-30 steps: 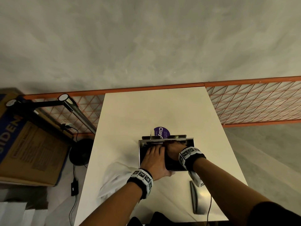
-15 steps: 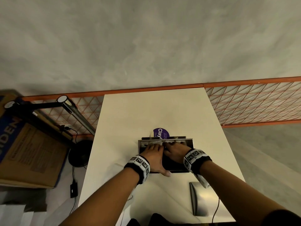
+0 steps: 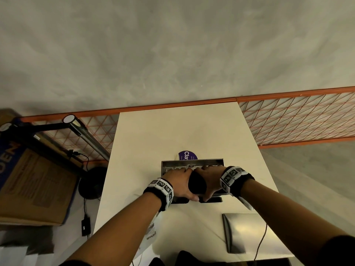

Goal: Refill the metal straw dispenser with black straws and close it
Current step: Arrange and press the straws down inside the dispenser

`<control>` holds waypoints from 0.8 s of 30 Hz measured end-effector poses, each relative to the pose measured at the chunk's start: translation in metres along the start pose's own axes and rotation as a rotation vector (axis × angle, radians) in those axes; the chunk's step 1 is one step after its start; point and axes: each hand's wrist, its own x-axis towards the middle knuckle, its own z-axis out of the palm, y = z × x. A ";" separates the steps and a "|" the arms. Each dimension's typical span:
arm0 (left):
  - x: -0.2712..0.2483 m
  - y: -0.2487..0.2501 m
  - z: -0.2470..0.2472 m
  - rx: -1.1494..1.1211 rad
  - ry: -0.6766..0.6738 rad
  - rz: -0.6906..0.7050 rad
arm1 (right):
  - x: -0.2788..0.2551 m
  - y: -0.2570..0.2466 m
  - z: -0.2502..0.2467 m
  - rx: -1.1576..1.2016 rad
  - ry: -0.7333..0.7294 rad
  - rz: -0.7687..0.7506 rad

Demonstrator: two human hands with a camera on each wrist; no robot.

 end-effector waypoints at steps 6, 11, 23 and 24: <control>-0.011 -0.003 0.013 -0.051 0.032 -0.005 | -0.002 0.002 0.002 -0.045 0.054 -0.095; -0.016 0.002 0.023 -0.032 0.087 -0.019 | -0.011 0.001 0.011 -0.149 0.161 -0.124; -0.036 0.007 0.050 0.136 0.381 0.033 | -0.024 -0.019 0.036 -0.225 0.256 -0.004; -0.036 0.007 0.051 0.141 0.400 0.039 | -0.025 -0.018 0.039 -0.227 0.276 -0.009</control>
